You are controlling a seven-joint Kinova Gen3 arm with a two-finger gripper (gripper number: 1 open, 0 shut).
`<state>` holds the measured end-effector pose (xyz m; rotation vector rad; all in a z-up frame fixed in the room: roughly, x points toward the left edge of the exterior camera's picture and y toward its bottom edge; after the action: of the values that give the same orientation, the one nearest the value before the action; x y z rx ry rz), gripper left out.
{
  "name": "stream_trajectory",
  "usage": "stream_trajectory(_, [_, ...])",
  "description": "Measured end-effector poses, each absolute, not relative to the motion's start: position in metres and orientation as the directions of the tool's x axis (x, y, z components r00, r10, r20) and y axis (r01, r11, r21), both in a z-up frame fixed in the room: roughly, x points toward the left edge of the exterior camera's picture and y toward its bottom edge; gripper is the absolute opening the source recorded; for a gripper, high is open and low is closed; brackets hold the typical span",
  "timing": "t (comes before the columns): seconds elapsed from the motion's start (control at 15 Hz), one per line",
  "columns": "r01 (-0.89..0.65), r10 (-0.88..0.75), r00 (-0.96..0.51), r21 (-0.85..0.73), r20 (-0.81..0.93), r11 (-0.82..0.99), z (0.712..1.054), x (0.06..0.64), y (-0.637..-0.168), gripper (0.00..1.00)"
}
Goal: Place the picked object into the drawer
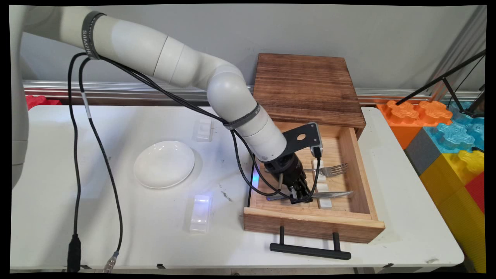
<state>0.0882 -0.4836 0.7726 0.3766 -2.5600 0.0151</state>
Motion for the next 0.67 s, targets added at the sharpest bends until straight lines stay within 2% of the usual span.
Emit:
stream_trajectory(0.27, [-0.275,-0.269,-0.809,0.068,0.522,0.959,0.7703,0.0876,-0.4850,0.00])
stream_trajectory(0.33, [-0.274,-0.269,-0.808,0.069,0.524,0.959,0.7703,0.0870,-0.4853,1.00])
stream_trajectory(0.67, [-0.272,-0.269,-0.801,0.076,0.535,0.959,0.7726,0.0853,-0.4858,1.00])
